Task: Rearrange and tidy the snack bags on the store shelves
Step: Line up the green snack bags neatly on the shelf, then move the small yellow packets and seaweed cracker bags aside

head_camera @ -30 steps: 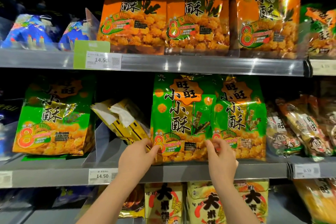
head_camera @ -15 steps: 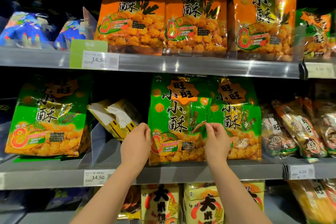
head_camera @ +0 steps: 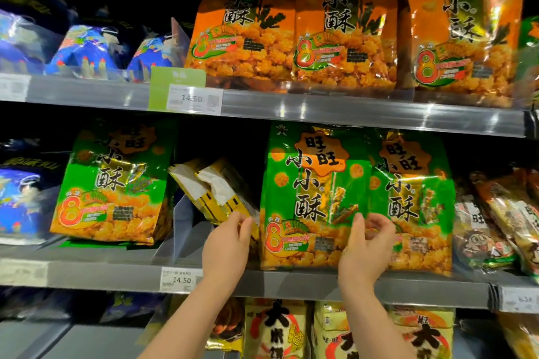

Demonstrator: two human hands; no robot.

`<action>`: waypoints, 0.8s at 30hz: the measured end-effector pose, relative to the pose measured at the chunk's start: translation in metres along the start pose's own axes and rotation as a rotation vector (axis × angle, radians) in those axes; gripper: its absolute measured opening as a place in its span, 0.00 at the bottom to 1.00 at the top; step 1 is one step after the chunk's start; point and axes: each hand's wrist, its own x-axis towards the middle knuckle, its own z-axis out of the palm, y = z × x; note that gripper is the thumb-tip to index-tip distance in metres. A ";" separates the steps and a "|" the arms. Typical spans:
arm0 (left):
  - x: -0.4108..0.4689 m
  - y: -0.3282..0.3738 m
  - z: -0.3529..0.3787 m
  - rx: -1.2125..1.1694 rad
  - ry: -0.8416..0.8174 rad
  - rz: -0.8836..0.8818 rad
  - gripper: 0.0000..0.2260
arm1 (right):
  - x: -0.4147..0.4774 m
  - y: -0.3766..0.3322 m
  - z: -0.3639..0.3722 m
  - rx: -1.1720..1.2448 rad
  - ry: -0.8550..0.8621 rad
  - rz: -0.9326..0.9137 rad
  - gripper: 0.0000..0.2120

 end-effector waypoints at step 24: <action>0.008 -0.041 -0.046 -0.185 -0.179 -0.261 0.22 | -0.137 -0.019 0.129 -0.996 -0.723 -0.273 0.20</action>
